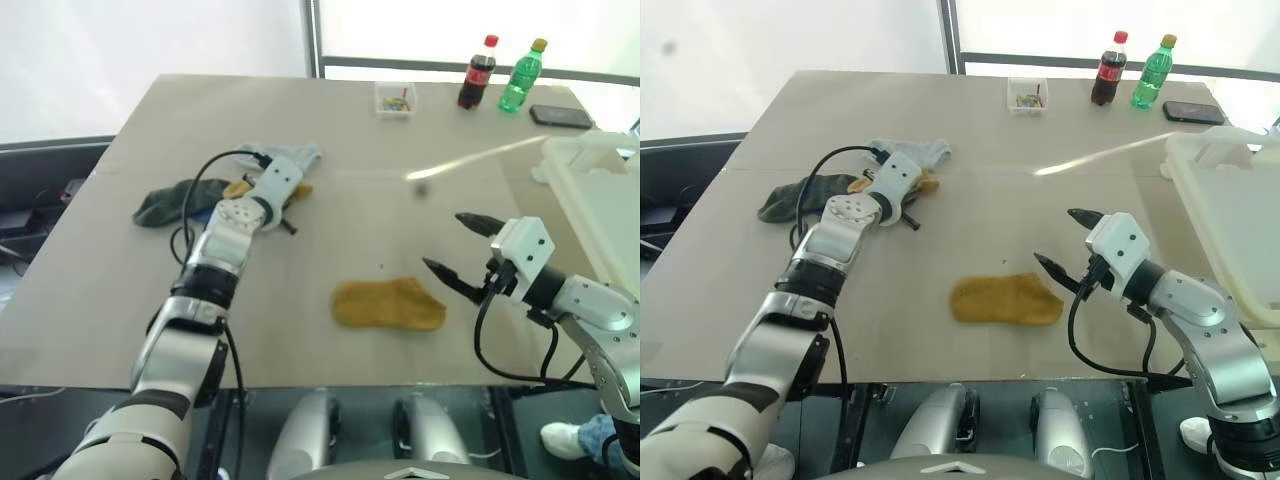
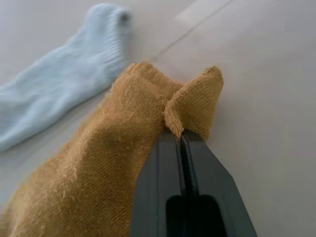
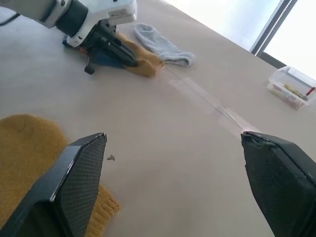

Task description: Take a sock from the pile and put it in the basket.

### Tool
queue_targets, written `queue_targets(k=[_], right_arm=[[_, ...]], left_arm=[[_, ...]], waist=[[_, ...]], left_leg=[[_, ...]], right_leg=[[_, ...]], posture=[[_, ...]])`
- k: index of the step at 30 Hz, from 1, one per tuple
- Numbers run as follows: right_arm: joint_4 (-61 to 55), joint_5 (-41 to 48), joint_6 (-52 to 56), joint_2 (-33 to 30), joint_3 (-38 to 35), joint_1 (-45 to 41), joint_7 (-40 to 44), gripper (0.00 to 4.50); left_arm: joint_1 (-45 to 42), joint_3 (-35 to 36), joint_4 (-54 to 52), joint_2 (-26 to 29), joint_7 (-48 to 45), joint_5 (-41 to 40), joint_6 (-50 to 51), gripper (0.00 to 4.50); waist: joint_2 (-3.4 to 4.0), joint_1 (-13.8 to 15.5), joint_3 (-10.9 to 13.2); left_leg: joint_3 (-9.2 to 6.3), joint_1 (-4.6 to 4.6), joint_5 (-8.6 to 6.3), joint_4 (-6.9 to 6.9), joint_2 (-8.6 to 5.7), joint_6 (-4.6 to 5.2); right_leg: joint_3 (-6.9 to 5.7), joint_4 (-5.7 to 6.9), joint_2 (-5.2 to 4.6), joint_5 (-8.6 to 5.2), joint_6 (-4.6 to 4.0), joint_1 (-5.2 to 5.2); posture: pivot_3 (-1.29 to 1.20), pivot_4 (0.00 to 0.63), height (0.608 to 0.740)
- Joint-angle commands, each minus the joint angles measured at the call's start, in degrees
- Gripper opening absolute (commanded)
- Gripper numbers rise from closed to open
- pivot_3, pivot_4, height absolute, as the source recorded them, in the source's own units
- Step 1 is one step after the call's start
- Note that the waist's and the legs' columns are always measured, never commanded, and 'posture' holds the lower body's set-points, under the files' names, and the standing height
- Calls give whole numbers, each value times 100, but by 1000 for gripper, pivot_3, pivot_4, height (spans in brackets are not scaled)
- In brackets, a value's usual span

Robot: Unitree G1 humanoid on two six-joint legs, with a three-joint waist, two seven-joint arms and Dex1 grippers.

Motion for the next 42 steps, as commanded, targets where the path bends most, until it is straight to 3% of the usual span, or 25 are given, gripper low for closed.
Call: queue_targets(k=[1, 6, 10, 20, 27, 33, 42], right_arm=[[-95, -6, -105, -47, -60, -104, 39, 4500], [-108, -53, -131, -30, -103, -79, 22, 4500], [-131, -38, -100, 11, -105, -66, -19, 4500], [35, -53, -195, 58, -13, -233, 63, 4500], [23, -77, -169, 35, -61, -210, 37, 4500], [-38, -104, -131, 37, -138, -116, -67, 4500], [4, -289, 891, -187, -71, -7, -441, 4500]], left_arm=[[-393, 187, 405, -31, -283, -161, -719, 65], [-236, 480, -417, -244, -685, -668, -283, 65], [-36, 679, -943, -279, -199, -624, 97, 65], [854, -251, -2733, -674, -919, -655, 623, 65], [767, -213, -2941, -1024, -1083, -989, 1449, 65], [700, -812, -3166, -1543, -1198, -1028, 1980, 65], [820, -1193, -3460, -1894, -1272, -1116, 2227, 65]], waist=[[-1, 0, 1], [-3, 14, 2], [-3, -20, 2], [-2, 21, 1], [-2, -6, 2], [-2, 14, 1], [-1, -17, 1]], left_leg=[[0, -4, 0, 1, -1, 0], [-3, -23, 13, 7, -4, -22], [-3, -20, 13, 6, -1, -22], [-2, -17, 9, 9, -4, -15], [-4, -10, 1, 8, 2, -2], [-4, -14, 0, 12, -5, 0], [-3, -9, -1, 12, 0, 1]], right_leg=[[-1, -1, -1, 0, 0, -1], [-8, -8, -7, 0, 1, -6], [-6, -7, -5, 0, 1, -6], [-3, -1, -10, 1, 0, -4], [-3, 15, 1, -1, -2, -8], [-3, 10, -8, 0, 0, -4], [2, 16, -4, -1, -1, -7]], posture=[[0, 150, 729], [0, 150, 729], [0, 150, 729], [0, 150, 729], [0, 150, 729], [0, 150, 729], [0, 150, 729]])
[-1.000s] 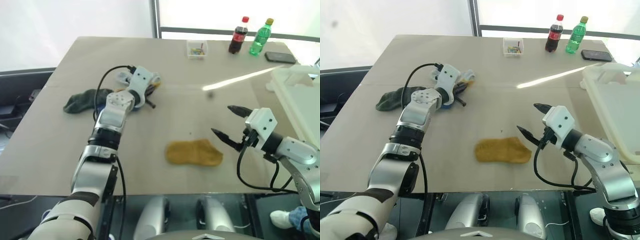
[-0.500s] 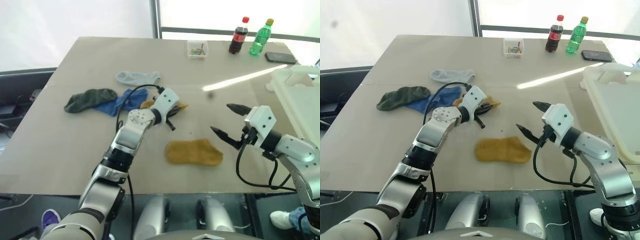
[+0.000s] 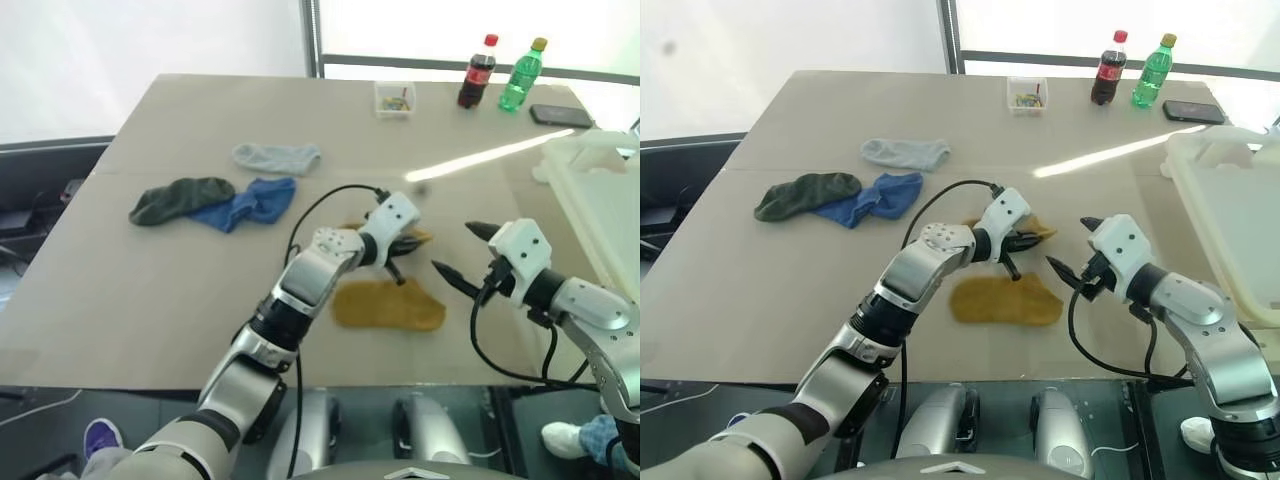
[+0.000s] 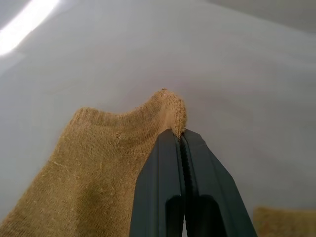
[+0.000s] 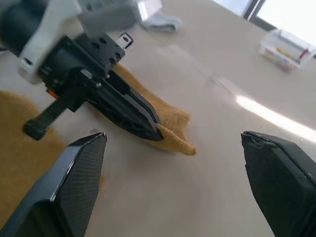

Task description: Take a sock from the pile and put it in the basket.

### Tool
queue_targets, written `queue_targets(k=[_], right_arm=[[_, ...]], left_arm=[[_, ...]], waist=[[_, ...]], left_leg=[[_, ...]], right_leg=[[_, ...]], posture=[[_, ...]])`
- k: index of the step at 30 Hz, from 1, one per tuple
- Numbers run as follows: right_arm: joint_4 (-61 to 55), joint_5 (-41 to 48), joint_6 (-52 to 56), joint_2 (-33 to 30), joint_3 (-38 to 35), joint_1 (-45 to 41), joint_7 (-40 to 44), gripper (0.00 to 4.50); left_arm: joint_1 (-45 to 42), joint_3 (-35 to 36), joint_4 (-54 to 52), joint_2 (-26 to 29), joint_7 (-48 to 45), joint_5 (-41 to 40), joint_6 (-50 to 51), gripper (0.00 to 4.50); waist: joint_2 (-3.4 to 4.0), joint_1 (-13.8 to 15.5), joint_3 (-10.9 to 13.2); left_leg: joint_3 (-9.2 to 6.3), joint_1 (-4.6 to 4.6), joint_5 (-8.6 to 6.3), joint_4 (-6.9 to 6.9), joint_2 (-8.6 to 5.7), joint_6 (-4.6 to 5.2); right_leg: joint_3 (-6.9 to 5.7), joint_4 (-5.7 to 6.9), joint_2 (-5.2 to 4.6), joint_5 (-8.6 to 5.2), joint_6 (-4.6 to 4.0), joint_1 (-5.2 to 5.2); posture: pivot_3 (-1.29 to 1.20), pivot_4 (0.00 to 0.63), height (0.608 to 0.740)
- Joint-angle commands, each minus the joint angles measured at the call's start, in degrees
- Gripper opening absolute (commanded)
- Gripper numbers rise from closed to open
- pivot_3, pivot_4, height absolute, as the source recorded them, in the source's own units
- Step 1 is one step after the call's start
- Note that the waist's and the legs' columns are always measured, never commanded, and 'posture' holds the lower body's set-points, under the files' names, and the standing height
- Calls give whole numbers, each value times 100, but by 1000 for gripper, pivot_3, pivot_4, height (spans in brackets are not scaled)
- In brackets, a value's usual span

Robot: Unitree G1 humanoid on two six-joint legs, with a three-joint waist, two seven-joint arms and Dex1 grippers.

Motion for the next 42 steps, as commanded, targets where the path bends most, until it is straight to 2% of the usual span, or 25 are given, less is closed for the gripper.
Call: queue_targets(k=[1, 4, 5, 7, 11, 16, 19, 21, 30, 32, 33, 34, 35, 37, 39, 41, 42], right_arm=[[-6, -95, 228, -86, -52, -124, -108, 4500], [339, -214, 384, -54, 125, -421, -157, 4500], [451, -224, 428, -20, 177, -548, -157, 4500], [628, -222, 522, 56, 248, -762, -171, 4500], [999, -196, 741, 235, 397, -1227, -157, 4500], [1063, 195, 1347, 481, 337, -1600, -93, 4500], [1021, 404, 1712, 598, 312, -1718, -121, 4500], [1105, 397, 1812, 679, 392, -1799, -176, 4500], [2325, -289, 1462, 1391, 1104, -2069, -710, 4500], [2581, -400, 1353, 1494, 1148, -2071, -787, 3961], [2640, -456, 1304, 1502, 1165, -2067, -798, 3586], [2681, -488, 1269, 1511, 1166, -2064, -799, 3387], [2709, -488, 1255, 1532, 1142, -2061, -794, 2717], [2728, -497, 1206, 1558, 1095, -2060, -800, 2016], [2722, -506, 1182, 1553, 1067, -2064, -787, 949], [2696, -496, 1171, 1547, 1056, -2080, -754, 94], [2683, -486, 1157, 1538, 1044, -2100, -728, 37]], left_arm=[[56, 28, -543, 78, -88, -115, 91, 65], [131, 323, -823, 270, -142, -340, 461, 65], [144, 496, -924, 306, -154, -494, 645, 317], [146, 748, -1072, 371, -119, -699, 888, 901], [222, 1459, -1636, 647, -215, -1288, 1392, 2783], [489, 2059, -1952, 1138, -337, -1849, 1788, 2783], [568, 2298, -1711, 1271, -89, -1881, 1865, 2783], [636, 2151, -1478, 1382, 38, -1676, 1665, 2783], [872, 1802, -614, 1159, 656, -1170, 909, 2783], [859, 1779, -420, 1086, 683, -1155, 770, 2861], [849, 1792, -346, 1047, 699, -1163, 729, 2420], [838, 1801, -284, 1011, 702, -1166, 682, 2309], [824, 1822, -230, 962, 680, -1206, 665, 1932], [781, 1885, -167, 845, 676, -1292, 658, 1169], [734, 1964, -146, 725, 663, -1403, 707, 92], [704, 2076, -115, 633, 693, -1505, 757, 0], [686, 2155, -88, 595, 705, -1576, 781, 0]], waist=[[1, 3, -1], [2, -1, -1], [2, -5, -1], [3, 5, -1], [3, 6, 0], [4, 5, -1], [4, 23, -1], [4, 25, -1], [4, 8, -1], [5, 9, -3], [5, 8, -3], [5, 9, -3], [5, 10, -3], [5, 16, -4], [5, 15, -4], [5, 13, -4], [5, 12, -3]], left_leg=[[0, 0, 0, 0, 1, 0], [1, 2, 0, 0, 3, 0], [1, 3, 0, 0, 2, 0], [1, 1, 0, 0, 2, 0], [-1, -2, 1, 0, 2, -2], [-2, -3, 13, -2, 1, -23], [-3, -2, 13, -2, 1, -23], [-6, -3, 11, -2, -2, -18], [-1, -2, 18, -6, -3, -31], [0, -3, 18, -5, -4, -31], [3, 1, 18, -6, -5, -31], [3, 7, 18, -5, -5, -31], [2, 11, 18, -5, -5, -31], [1, 15, 18, -6, -5, -31], [0, 15, 18, -6, -4, -30], [0, 14, 18, -5, -5, -30], [1, 14, 18, -5, -5, -30]], right_leg=[[1, 1, 1, 0, 0, -1], [5, 2, 1, 0, -1, -1], [5, 2, 1, 0, 0, -1], [5, 1, 1, 0, -1, -3], [3, 0, 1, 0, 0, -4], [1, -2, -1, 0, -1, -4], [0, -1, 0, 0, -1, -3], [-4, -2, -2, 0, -1, -1], [0, 4, 1, 0, -2, -8], [2, 3, -1, 1, -2, -8], [6, 4, -1, 1, -1, -6], [6, 3, -1, 1, -1, 0], [5, 4, -1, 1, -1, 2], [5, 7, -1, 1, -2, 4], [4, 8, -2, 1, -2, 5], [4, 8, -3, 1, -1, 5], [5, 7, -3, 1, -1, 5]], posture=[[0, 150, 729], [0, 150, 729], [0, 150, 729], [0, 150, 729], [0, 150, 729], [0, 150, 729], [0, 150, 729], [0, 150, 729], [0, 150, 729], [0, 150, 729], [0, 150, 729], [0, 150, 729], [0, 150, 729], [0, 150, 729], [0, 150, 729], [0, 150, 729], [0, 150, 729]])
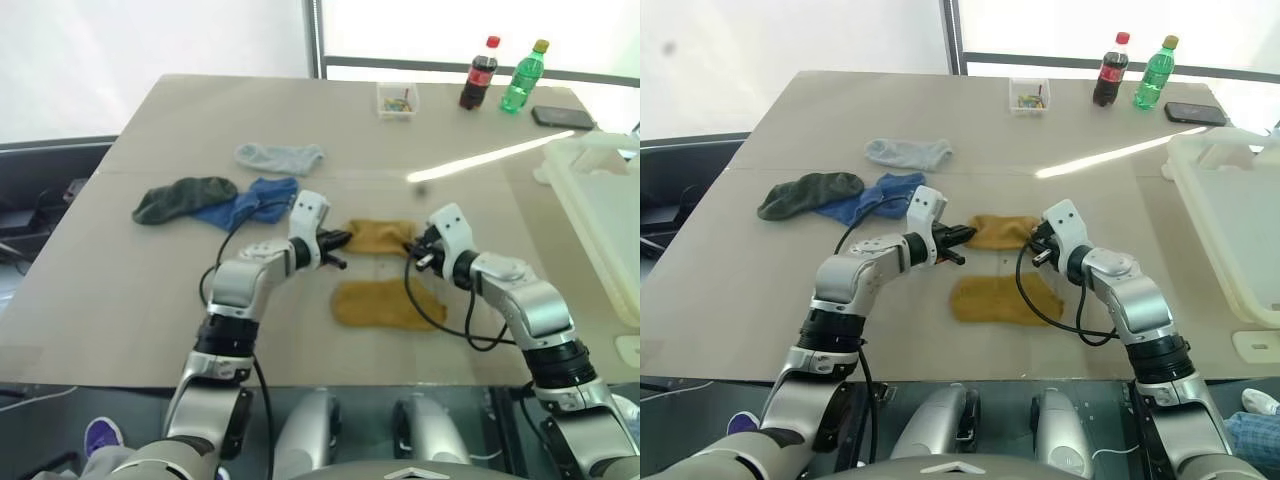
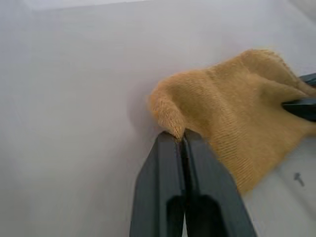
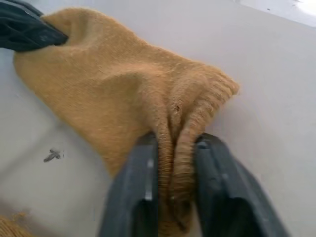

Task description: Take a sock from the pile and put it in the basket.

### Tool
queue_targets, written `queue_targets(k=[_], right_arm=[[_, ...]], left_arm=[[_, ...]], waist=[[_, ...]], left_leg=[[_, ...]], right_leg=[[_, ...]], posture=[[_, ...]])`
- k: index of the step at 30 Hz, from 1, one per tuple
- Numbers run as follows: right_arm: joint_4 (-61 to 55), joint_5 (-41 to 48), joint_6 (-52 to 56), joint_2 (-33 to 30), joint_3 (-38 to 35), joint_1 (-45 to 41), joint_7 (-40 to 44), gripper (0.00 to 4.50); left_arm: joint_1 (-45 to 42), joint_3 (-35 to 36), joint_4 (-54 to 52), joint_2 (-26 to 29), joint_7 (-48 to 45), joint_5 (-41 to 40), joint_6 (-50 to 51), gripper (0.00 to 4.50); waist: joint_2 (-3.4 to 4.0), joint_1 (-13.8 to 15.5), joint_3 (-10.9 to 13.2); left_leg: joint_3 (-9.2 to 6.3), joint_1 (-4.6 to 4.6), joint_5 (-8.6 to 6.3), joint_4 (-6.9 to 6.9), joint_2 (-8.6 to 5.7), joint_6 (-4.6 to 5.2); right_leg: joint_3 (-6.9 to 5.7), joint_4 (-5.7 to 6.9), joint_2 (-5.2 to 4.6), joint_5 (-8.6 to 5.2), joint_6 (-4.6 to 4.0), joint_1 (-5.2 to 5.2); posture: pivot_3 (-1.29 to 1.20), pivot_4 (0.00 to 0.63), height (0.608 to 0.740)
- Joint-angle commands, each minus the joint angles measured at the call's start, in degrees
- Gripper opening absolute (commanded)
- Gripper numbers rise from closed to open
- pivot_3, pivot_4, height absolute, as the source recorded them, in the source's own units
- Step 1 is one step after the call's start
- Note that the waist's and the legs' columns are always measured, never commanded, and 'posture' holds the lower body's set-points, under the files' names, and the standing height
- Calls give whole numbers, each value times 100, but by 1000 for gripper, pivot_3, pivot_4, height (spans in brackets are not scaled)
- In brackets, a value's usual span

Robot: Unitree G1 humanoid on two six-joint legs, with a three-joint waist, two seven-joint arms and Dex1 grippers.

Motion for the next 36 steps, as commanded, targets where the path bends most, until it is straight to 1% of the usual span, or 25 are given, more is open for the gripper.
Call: queue_targets(k=[1, 4, 7, 8, 11, 16, 18, 20, 23, 25, 30, 33, 35, 36], right_arm=[[-31, -44, -11, -77, -131, -62, 16, 37], [-252, 95, 78, -131, -293, -117, 107, 37], [-1036, 499, 470, -468, -512, -65, 483, 37], [-1426, 708, 705, -620, -626, 14, 600, 37], [-2363, 1273, 1266, -987, -893, 299, 829, 37], [-3427, 1766, 1779, -1445, -1206, 929, 912, 37], [-3775, 1860, 1897, -1626, -1225, 1233, 888, 37], [-3997, 1934, 1936, -1718, -1207, 1459, 826, 37], [-4230, 1896, 1929, -1821, -1103, 1766, 715, 37], [-4251, 1828, 1872, -1856, -1027, 1872, 632, 37], [-4202, 1673, 1686, -1874, -853, 2043, 487, 37], [-4138, 1551, 1535, -1863, -737, 2147, 414, 37], [-4057, 1406, 1377, -1940, -633, 2235, 411, 0], [-4030, 1358, 1308, -1977, -600, 2277, 434, 0]], left_arm=[[-126, 303, -41, -122, 14, -299, 61, 0], [-152, 656, -276, -198, -19, -683, 229, 0], [-71, 1137, -1000, -78, -187, -1563, 1118, 0], [23, 1215, -1329, 65, -282, -1841, 1449, 0], [308, 1349, -2134, 480, -419, -2488, 2232, 0], [687, 1637, -2952, 808, -395, -3389, 3140, 0], [890, 1651, -3184, 889, -338, -3615, 3359, 0], [1026, 1607, -3297, 961, -266, -3722, 3421, 0], [1319, 1321, -3381, 1156, -243, -3571, 3248, 0], [1467, 1121, -3345, 1287, -256, -3374, 2963, 0], [1780, 767, -3191, 1410, -257, -3054, 2447, 0], [1805, 673, -3044, 1340, -213, -2929, 2201, 0], [1779, 598, -2934, 1287, -185, -2882, 2107, 670], [1772, 565, -2886, 1276, -177, -2862, 2091, 1137]], waist=[[0, -6, 0], [0, -9, 0], [0, -9, 6], [1, -10, 7], [2, -14, 5], [2, -1, 5], [2, 0, 5], [1, 0, 5], [2, 0, 5], [2, -2, 5], [2, 5, 5], [2, 15, 5], [2, 14, 5], [2, 11, 5]], left_leg=[[0, -1, 0, 0, 0, 0], [-1, -2, 0, 0, 1, 0], [0, -10, 0, 0, 2, -1], [-1, -30, 1, 1, 3, -2], [-3, -29, 1, -3, 5, -4], [-10, -24, -1, -15, 7, -2], [-10, -26, -13, -15, 6, 18], [-9, -22, -14, -14, 6, 19], [-9, -18, -13, -14, 6, 18], [-6, -15, -12, -14, 7, 17], [-4, -18, -12, -13, 7, 17], [-6, -22, -13, -14, 7, 16], [-8, -24, -12, -14, 7, 17], [-7, -24, -13, -14, 7, 17]], right_leg=[[0, 1, 0, 0, 0, -1], [-1, 2, 1, 0, 0, -4], [0, 1, 1, 0, 0, -10], [0, 2, -1, 0, 0, -27], [0, -6, -3, -1, -1, -26], [-4, -26, -4, -1, -1, -15], [-5, -25, -7, -1, -1, -16], [-2, -26, -10, -1, -1, -13], [-1, -26, -8, -13, -21, -12], [7, -25, -7, -15, -25, -12], [14, -32, -13, -16, -26, -12], [15, -36, -32, -16, -27, -13], [12, -40, -33, -16, -26, -13], [11, -43, -34, -16, -26, -11]], posture=[[0, 150, 729], [0, 150, 729], [0, 150, 729], [0, 150, 729], [0, 150, 729], [0, 150, 729], [0, 150, 729], [0, 150, 729], [0, 150, 729], [0, 150, 729], [0, 150, 729], [0, 150, 729], [0, 150, 729], [0, 150, 729]])
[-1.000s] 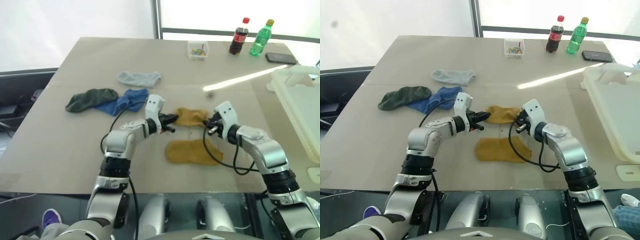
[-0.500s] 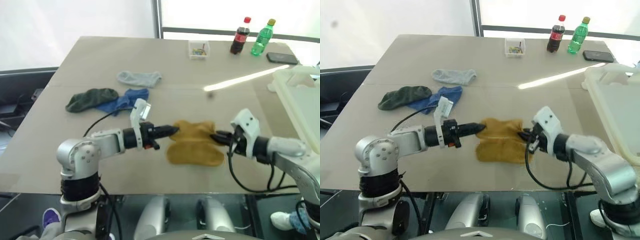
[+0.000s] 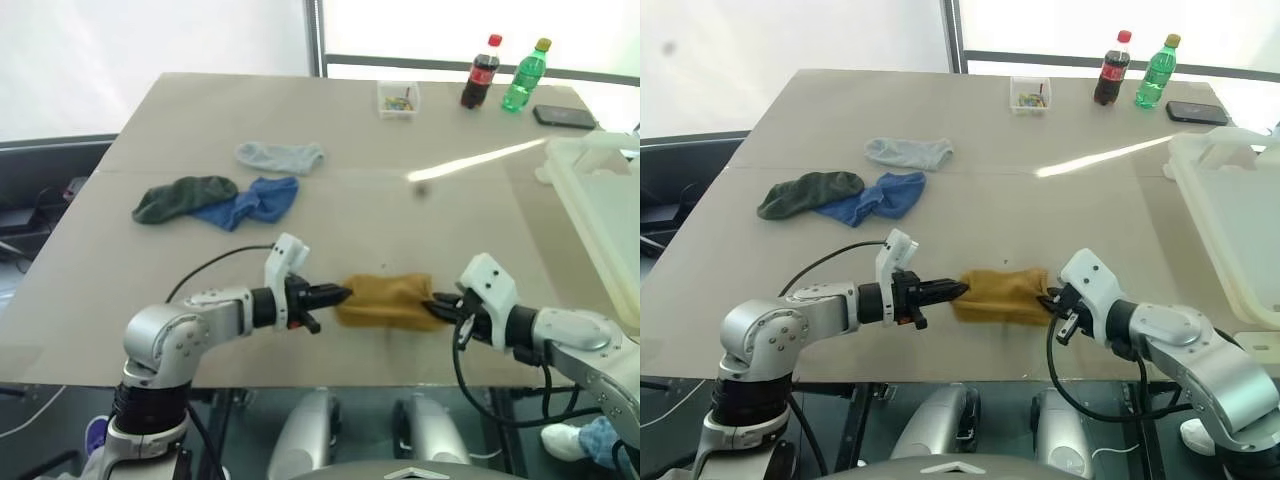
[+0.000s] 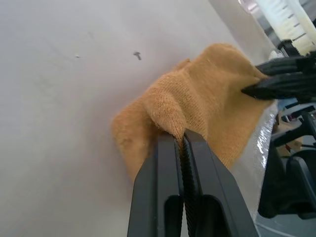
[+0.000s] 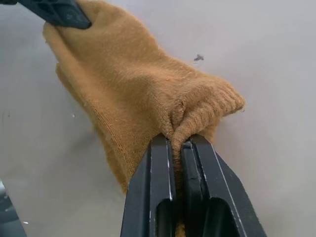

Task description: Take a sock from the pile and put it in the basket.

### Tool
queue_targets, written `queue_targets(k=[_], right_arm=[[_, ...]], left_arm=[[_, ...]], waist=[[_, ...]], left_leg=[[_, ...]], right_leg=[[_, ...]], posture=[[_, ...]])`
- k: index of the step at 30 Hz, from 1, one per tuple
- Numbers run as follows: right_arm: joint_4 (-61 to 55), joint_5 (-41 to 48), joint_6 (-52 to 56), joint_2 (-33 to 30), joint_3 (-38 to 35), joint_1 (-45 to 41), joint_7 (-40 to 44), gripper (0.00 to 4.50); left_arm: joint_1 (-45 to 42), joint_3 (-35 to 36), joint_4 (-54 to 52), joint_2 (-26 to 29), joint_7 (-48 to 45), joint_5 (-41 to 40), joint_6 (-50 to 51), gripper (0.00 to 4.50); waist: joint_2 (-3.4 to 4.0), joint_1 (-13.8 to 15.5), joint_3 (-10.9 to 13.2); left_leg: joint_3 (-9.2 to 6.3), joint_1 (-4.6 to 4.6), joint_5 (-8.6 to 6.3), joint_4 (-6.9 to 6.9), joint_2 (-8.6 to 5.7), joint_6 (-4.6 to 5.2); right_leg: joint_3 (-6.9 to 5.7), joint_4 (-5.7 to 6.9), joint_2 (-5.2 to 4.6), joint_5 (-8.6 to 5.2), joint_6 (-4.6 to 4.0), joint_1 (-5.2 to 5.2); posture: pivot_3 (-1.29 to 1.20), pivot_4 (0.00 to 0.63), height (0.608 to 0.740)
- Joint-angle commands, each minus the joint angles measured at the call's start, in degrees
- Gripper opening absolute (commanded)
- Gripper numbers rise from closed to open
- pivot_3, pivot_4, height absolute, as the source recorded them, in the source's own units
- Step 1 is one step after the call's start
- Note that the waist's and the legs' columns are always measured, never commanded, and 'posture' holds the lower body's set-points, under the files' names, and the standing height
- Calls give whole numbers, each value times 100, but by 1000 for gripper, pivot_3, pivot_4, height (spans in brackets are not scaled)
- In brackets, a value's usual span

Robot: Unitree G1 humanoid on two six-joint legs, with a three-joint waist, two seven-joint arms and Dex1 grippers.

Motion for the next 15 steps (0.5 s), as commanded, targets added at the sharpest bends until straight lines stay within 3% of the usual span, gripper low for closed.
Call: queue_targets(k=[1, 8, 10, 11, 12, 15], right_arm=[[-18, -186, -315, -121, 43, 143, 3, 0], [283, -437, -812, -180, 224, 296, 105, 0], [385, -404, -929, -142, 198, 290, 186, 0], [420, -356, -955, -116, 169, 290, 239, 759], [456, -363, -1030, -123, 171, 282, 292, 967], [578, -590, -1299, -157, 293, 227, 318, 2470]], left_arm=[[3, -143, 25, 24, -44, 113, -277, 1225], [100, -160, 43, 143, -109, 173, -496, 4191], [183, 24, 19, 244, -221, 61, -546, 4453], [219, 126, 7, 278, -278, -20, -575, 4500], [238, 270, 12, 310, -347, -128, -620, 4500], [196, 513, 72, 290, -416, -275, -766, 4500]], waist=[[0, -2, 0], [0, -6, 0], [0, -7, 0], [0, -11, 0], [0, -17, 0], [1, -8, 0]], left_leg=[[0, -1, 0, 0, 0, 0], [-2, 4, -1, -2, 1, 1], [-2, 4, -1, -2, 1, 1], [-2, 4, -1, -1, 1, 1], [-2, 4, -1, -2, 3, 1], [-4, 2, -1, -2, 6, 1]], right_leg=[[-1, -1, 0, 0, 0, 0], [-6, -9, 0, 0, 1, 8], [-8, -9, 0, 0, 1, 8], [-8, -9, 0, 0, 1, 8], [-7, -9, 1, 0, 0, 7], [-11, -10, 1, 0, 0, 6]], posture=[[0, 150, 729], [0, 150, 729], [0, 150, 729], [0, 150, 729], [0, 150, 729], [0, 150, 729]])
